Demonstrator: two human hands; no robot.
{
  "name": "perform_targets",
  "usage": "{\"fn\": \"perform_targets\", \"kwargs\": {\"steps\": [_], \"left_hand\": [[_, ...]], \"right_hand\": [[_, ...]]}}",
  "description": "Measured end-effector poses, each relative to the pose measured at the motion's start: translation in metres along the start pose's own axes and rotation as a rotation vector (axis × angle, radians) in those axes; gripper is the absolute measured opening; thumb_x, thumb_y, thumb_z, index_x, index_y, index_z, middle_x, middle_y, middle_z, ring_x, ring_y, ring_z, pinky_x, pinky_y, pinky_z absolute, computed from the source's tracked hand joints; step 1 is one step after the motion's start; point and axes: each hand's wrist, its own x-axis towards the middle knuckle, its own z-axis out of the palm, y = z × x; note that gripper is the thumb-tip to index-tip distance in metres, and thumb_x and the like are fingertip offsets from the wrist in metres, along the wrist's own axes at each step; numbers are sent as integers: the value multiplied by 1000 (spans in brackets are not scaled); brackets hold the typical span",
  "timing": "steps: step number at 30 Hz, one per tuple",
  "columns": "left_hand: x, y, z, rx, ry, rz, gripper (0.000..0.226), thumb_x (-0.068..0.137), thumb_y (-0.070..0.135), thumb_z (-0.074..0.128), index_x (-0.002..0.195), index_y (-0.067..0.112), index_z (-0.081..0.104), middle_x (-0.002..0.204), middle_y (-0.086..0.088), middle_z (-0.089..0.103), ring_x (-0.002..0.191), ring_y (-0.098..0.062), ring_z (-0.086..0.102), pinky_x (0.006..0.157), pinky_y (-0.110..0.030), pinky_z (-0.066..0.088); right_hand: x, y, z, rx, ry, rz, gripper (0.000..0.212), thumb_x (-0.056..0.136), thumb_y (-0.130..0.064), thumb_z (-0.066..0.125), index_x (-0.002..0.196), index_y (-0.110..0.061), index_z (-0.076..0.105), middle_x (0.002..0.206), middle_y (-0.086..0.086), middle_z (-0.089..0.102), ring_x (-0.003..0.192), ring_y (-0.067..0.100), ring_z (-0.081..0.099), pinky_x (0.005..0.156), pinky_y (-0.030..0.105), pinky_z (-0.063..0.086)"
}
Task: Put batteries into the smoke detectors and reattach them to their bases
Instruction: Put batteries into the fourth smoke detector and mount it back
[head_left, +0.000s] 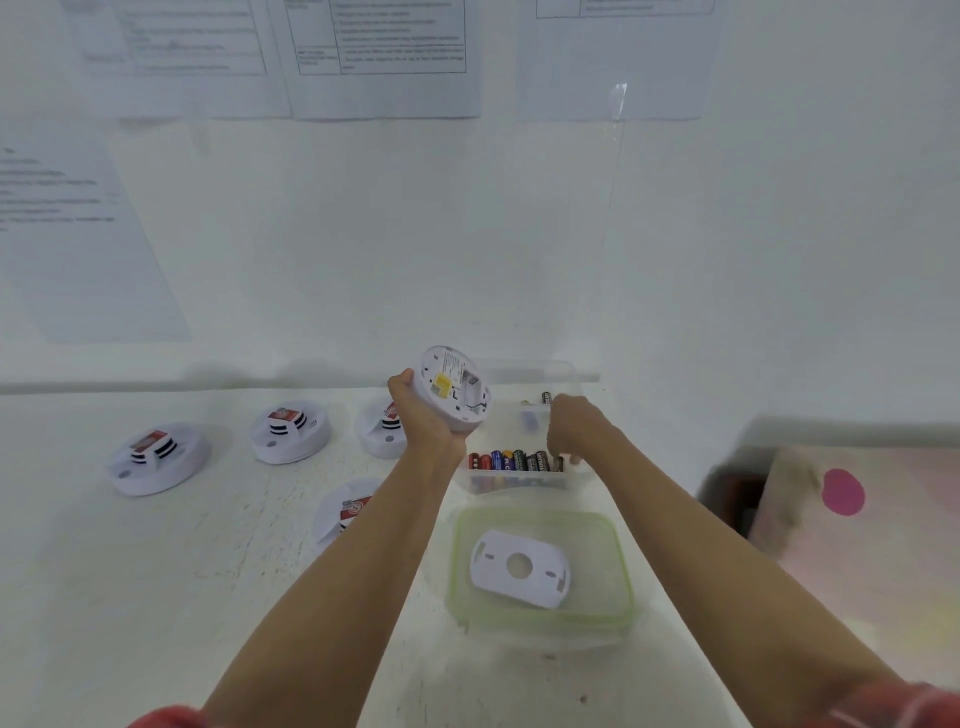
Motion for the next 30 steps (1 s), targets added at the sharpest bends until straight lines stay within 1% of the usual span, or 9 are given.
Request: {"fn": "perform_targets", "kwargs": {"steps": [3, 5, 7, 12, 16, 19, 25, 27, 30], "left_hand": [[6, 6, -2, -22, -21, -5, 44, 90, 46, 29, 117, 21, 54, 116, -11, 56, 108, -30, 51, 93, -46, 42], [12, 10, -3, -26, -29, 3, 46, 90, 46, 28, 119, 22, 54, 116, -10, 56, 107, -30, 52, 87, -43, 44], [18, 14, -3, -16, -37, 8, 48, 89, 47, 28, 120, 22, 54, 116, -10, 56, 105, -29, 54, 83, -40, 46], [35, 18, 1, -18, -95, 33, 48, 91, 44, 24, 120, 20, 53, 108, -9, 57, 99, -26, 54, 88, -41, 42], [51, 17, -2, -44, -113, 30, 52, 92, 42, 23, 130, 17, 49, 116, -12, 56, 110, -30, 50, 99, -47, 36], [62, 16, -5, -80, -107, 17, 52, 92, 41, 23, 131, 16, 48, 118, -13, 55, 116, -32, 48, 101, -50, 34], [76, 16, -13, -117, -96, 4, 49, 90, 42, 26, 124, 18, 52, 121, -13, 55, 118, -33, 47, 105, -53, 30], [76, 16, -12, -125, -89, 2, 47, 91, 42, 26, 122, 18, 53, 119, -13, 56, 119, -34, 46, 106, -54, 30], [72, 17, -10, -125, -99, -1, 48, 90, 41, 27, 123, 18, 53, 124, -14, 53, 123, -35, 45, 105, -54, 31]], "right_hand": [[12, -7, -15, 105, 124, -37, 23, 84, 5, 50, 105, 7, 59, 110, 18, 65, 98, 32, 66, 53, 26, 44], [19, -14, -23, 158, 166, -95, 28, 84, 6, 49, 108, 6, 63, 114, 16, 65, 102, 30, 64, 69, 30, 51], [25, -24, -25, 198, 177, -155, 28, 86, 5, 49, 108, 2, 65, 118, 13, 63, 108, 28, 60, 85, 28, 48], [56, -42, -9, 212, 124, -212, 26, 87, -3, 54, 111, 0, 64, 119, 15, 63, 109, 28, 60, 88, 29, 48], [86, -55, 5, 145, 15, -206, 32, 85, -12, 63, 113, 4, 64, 119, 16, 64, 111, 28, 59, 92, 32, 47], [105, -57, 15, 141, -74, -146, 40, 80, -16, 70, 111, 9, 62, 114, 21, 65, 98, 29, 62, 86, 34, 50], [118, -60, 26, 82, -88, -124, 38, 78, -17, 70, 110, 3, 61, 107, 16, 65, 103, 28, 62, 82, 32, 51], [116, -63, 24, 52, -99, -143, 16, 79, -14, 66, 84, 1, 61, 78, 13, 60, 79, 24, 62, 63, 28, 47], [115, -64, 23, 80, -86, -133, 33, 79, -10, 62, 55, -11, 39, 55, 3, 40, 51, 13, 39, 46, 21, 31]]}}
